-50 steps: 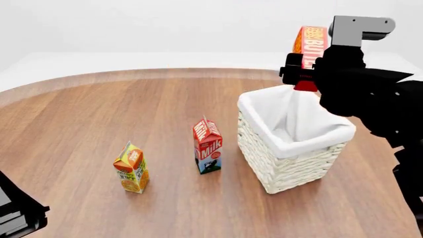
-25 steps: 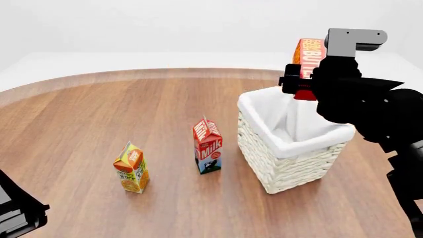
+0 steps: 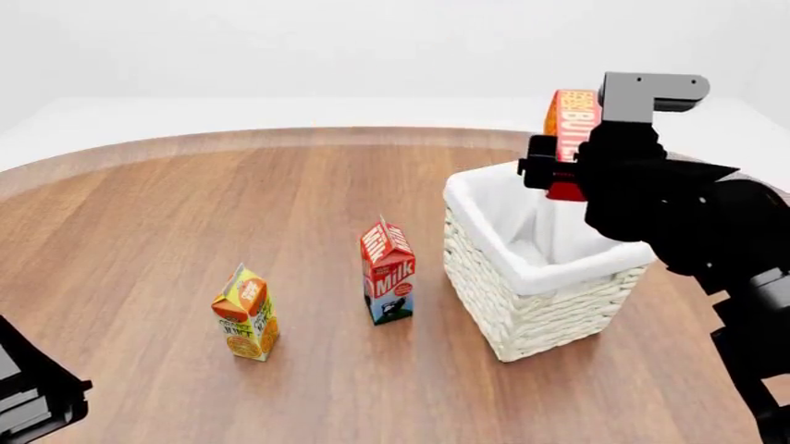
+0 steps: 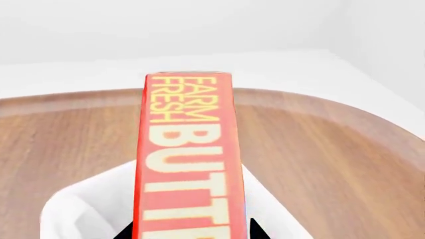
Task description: Pick up the cream cheese box and the butter, and put them in the basket.
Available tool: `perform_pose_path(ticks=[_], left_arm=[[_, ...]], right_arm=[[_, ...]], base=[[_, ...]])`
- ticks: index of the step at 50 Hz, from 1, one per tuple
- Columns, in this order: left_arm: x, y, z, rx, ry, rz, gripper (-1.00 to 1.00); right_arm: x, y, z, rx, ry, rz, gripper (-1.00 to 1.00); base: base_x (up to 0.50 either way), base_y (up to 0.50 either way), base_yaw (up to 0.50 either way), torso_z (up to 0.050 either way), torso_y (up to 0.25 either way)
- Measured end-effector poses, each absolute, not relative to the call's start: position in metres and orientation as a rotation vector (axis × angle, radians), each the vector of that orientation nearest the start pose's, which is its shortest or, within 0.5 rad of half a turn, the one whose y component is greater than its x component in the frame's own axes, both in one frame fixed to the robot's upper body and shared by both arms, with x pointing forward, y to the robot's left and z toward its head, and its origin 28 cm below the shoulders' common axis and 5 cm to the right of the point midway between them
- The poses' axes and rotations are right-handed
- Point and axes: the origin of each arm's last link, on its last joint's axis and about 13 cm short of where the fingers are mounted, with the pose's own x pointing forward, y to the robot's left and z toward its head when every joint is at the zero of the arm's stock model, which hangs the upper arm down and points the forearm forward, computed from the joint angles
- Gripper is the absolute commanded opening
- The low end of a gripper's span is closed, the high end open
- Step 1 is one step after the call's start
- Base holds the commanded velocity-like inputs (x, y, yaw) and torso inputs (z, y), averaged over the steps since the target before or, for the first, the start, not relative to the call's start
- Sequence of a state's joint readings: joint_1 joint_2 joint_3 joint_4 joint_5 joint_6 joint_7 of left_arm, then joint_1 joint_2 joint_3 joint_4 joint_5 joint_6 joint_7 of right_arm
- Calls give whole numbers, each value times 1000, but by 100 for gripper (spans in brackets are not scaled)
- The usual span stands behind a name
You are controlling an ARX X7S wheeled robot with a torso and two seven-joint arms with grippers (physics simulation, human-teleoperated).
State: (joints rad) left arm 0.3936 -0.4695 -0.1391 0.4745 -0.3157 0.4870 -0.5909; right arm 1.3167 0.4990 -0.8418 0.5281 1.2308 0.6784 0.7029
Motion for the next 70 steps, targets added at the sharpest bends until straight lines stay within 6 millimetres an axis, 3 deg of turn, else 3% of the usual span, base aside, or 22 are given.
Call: perform_pose_path(ticks=[11,25,47,48,65,70], left_arm=[[134,294,108,-33,-605,444,100],[120,271,90,-33,-604,446,100],[116,264,85,-33,-605,445,100],[116,264,85,-33,-605,444,100],[115,263,84,-32,-606,445,100],[124,276,94,-30,-607,447,100]], right_arm=[[378,-143,232,-8,350,-257,-100],[379,-143,227,-9,364,-255,-100],[380,-144,217,-10,384,-253,-100],[380,-144,217,-10,384,-252,100],[381,-145,227,-37,343,-254,100],[378,-145,233,-29,315,-245,100]], base=[[0,0,0,0,1],[0,0,0,1,1],[0,0,0,0,1],[0,0,0,0,0],[0,0,0,0,0],[0,0,0,0,2]])
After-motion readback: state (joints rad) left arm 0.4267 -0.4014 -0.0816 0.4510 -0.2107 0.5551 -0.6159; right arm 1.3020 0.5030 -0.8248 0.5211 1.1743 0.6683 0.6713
